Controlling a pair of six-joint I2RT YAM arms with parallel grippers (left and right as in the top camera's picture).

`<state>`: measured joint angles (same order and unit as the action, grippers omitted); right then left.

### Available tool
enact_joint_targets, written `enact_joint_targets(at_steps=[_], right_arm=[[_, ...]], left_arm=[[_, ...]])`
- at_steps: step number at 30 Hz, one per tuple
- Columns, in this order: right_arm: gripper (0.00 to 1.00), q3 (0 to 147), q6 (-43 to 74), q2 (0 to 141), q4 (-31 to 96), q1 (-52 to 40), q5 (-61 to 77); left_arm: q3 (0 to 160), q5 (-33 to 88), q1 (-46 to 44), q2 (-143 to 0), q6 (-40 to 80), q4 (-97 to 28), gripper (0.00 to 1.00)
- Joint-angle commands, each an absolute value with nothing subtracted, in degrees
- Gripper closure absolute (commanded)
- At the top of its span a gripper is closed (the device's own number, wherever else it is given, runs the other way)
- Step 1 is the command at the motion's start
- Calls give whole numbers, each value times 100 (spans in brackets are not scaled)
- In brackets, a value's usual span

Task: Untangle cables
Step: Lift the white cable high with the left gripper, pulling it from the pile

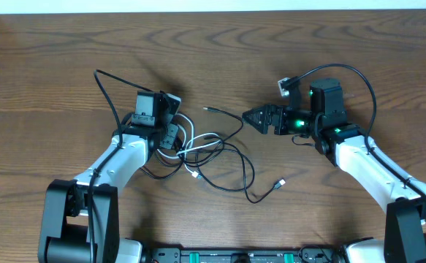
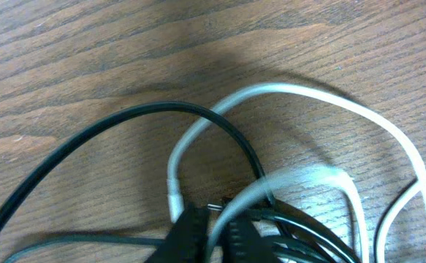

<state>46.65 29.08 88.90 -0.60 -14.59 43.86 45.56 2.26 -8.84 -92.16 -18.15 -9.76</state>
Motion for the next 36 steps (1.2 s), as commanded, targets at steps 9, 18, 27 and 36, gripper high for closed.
enact_joint_targets(at_steps=[9, 18, 27, 36], right_arm=[[1, 4672, 2818, 8949, -36, -1435, 4383], [1, 4672, 2818, 8949, -38, -1435, 4383], [1, 4672, 2821, 8949, -38, -1435, 4381], [1, 4672, 2821, 8949, -21, -1435, 4254]], left_arm=[[4591, 390, -869, -8438, -1354, -790, 93], [4591, 390, -869, -6425, -1170, 344, 92], [4591, 388, -869, -4818, -1170, 1288, 93], [4589, 384, -869, -3981, -1175, 2392, 93]])
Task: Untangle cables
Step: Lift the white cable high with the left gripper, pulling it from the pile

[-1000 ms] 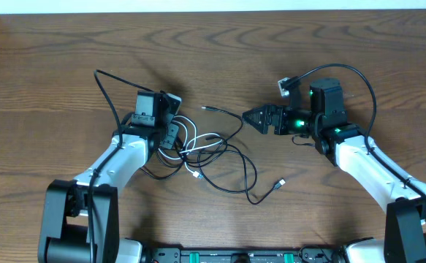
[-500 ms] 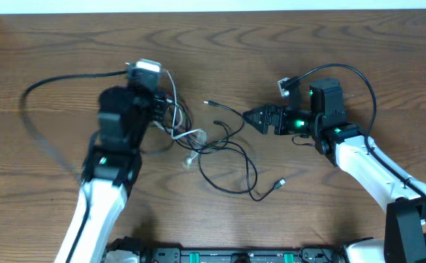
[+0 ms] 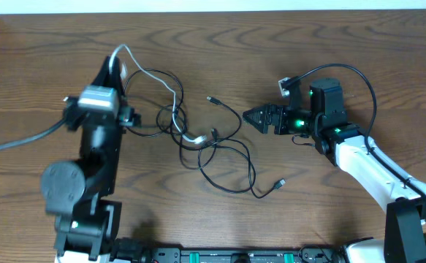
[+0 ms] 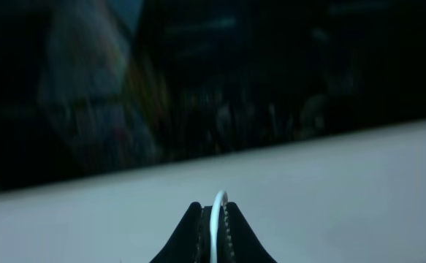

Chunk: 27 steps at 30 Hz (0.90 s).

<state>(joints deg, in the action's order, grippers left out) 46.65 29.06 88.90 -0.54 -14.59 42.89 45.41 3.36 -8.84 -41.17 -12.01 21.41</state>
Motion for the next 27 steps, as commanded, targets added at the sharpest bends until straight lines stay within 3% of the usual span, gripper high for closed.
enact_joint_targets(at_steps=[1, 12, 20, 27], right_arm=[[1, 4672, 2821, 8949, -19, -1435, 4254], [1, 4672, 2709, 8949, 5, -1435, 4254], [1, 4672, 2689, 8949, 8, -1435, 4254], [1, 4672, 2644, 8949, 130, -1435, 4254]], left_arm=[[4591, 386, -869, -3953, -1175, 2515, 92], [4589, 386, -869, -3931, -1173, 3376, 93], [4589, 307, -869, -3959, -1199, 5225, 93], [4591, -108, -869, -3959, -1326, 5605, 93]])
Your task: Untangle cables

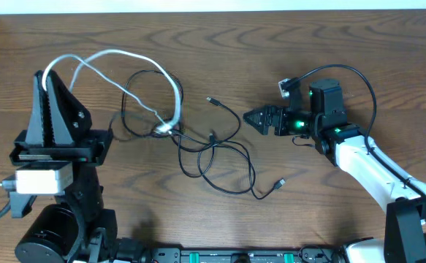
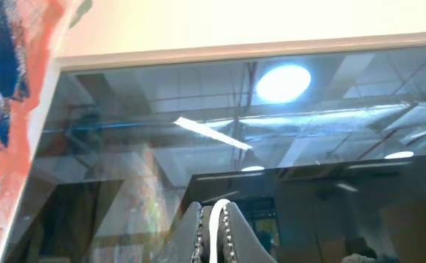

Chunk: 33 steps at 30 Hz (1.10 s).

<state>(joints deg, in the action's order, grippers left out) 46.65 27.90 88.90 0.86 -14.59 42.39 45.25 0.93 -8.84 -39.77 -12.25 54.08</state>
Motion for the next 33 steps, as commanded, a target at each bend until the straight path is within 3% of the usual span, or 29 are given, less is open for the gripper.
enact_joint_targets(at_steps=[1, 9, 13, 15, 19, 24, 33], right_arm=[[1, 4672, 2620, 8949, 130, -1435, 4257], [1, 4672, 1621, 8949, -320, -1472, 5037], [1, 4672, 1433, 8949, -1538, -1472, 6051], [1, 4672, 1763, 8949, -2727, -1472, 6493], [1, 4672, 2425, 8949, -4259, -1474, 6665], [1, 4672, 2633, 8949, -5601, -1653, 6709], [1, 4672, 2388, 8949, -6114, -2276, 5988]], left_arm=[[4591, -108, -869, -3959, -1326, 5695, 93], [4589, -104, -869, -3959, -1321, 5990, 93], [4589, -106, -869, -3959, -1321, 5483, 92], [4589, -58, -869, -3959, -1319, 5070, 92], [4589, 12, -869, -3959, -1116, 4442, 93], [4589, 954, -869, -3962, -1098, 3826, 93], [4589, 2252, -869, -3962, -760, 3197, 92]])
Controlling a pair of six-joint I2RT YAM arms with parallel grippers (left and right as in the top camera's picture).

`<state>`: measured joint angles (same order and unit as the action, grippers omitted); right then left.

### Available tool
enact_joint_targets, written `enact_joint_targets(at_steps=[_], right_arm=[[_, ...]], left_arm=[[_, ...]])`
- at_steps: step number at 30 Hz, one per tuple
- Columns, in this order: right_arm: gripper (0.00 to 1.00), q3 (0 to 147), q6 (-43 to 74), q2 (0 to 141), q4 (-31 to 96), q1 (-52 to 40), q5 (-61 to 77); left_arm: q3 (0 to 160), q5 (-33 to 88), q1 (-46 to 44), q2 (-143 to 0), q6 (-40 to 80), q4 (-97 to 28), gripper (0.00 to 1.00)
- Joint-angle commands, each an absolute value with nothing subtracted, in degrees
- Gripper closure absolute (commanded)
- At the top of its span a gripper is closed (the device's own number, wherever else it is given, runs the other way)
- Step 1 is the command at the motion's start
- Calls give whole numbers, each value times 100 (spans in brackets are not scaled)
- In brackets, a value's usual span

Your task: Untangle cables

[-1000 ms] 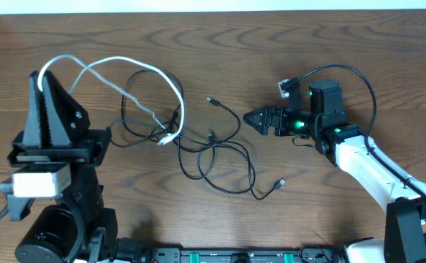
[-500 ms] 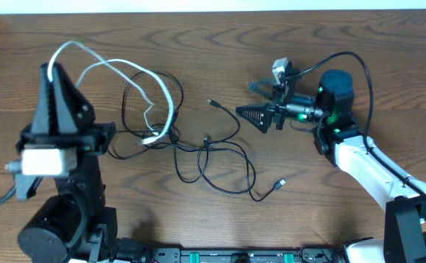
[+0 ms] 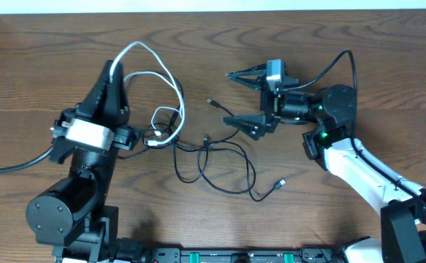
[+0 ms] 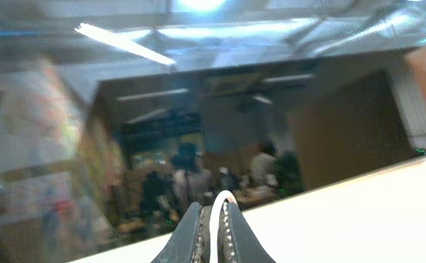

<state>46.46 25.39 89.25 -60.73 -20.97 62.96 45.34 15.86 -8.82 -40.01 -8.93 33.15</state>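
Observation:
My left gripper (image 3: 118,66) is raised well above the table, pointing up, and shut on a white cable (image 3: 180,108). In the left wrist view the white cable (image 4: 218,199) arches out between the closed fingers (image 4: 195,226). From the grip the cable loops down to a knot with the black cable (image 3: 250,172), which lies in loops on the table. One black plug (image 3: 211,102) lies near my right gripper (image 3: 236,98); another plug (image 3: 280,183) lies at the lower right. The right gripper is wide open and holds nothing, its fingers (image 3: 245,75) spread far apart.
The wooden table (image 3: 52,44) runs to a pale back edge at the top. The left arm's own black lead (image 3: 8,169) trails off to the left. The right arm's lead (image 3: 344,62) arcs above its wrist.
My left gripper, still shut on the white cable, now stands further right and lower, so the loop is shorter. The right gripper, earlier closed and level, is now wide open and tipped up.
The left gripper first sat low on the tangle, around the white cable. It then stood lifted at the left with the white cable trailing up from the pile, then higher with a long loop. The right gripper stayed put until it opened just now.

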Motion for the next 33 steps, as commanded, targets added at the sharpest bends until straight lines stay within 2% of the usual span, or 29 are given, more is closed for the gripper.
enact_joint_targets(at_steps=[1, 8, 25, 26, 28, 29, 30, 31, 32, 33], right_arm=[[1, 4672, 2327, 8949, -6110, -2329, 5986], [1, 4672, 2311, 8949, -6047, -2646, 5706], [3, 4672, 2309, 8949, -5384, -3232, 4910], [6, 4672, 2309, 8949, -5352, -3238, 4897], [24, 4672, 2309, 8949, -5262, -3247, 4890], [40, 4672, 2307, 8949, -5210, -3247, 4890], [63, 4672, 2307, 8949, -5153, -3247, 4871], [81, 4672, 2309, 8949, -5122, -3249, 4853], [96, 4672, 2307, 8949, -5059, -3249, 4829], [99, 4672, 2307, 8949, -5015, -3247, 4812]], left_arm=[[4589, 2383, -869, -3962, -757, 3107, 93], [4589, 3164, -871, -4101, -486, 2862, 93], [4589, 3820, -886, -4333, -69, 2899, 93], [4589, 3822, -886, -4335, -10, 2926, 92], [4589, 3824, -886, -4335, 54, 2967, 93], [4589, 3837, -886, -4335, 58, 2967, 92], [4589, 3839, -886, -4335, 58, 2963, 92], [4589, 3837, -886, -4335, 56, 2963, 93], [4589, 3839, -886, -4335, 56, 2963, 92], [4589, 3837, -886, -4335, 56, 2963, 92]])
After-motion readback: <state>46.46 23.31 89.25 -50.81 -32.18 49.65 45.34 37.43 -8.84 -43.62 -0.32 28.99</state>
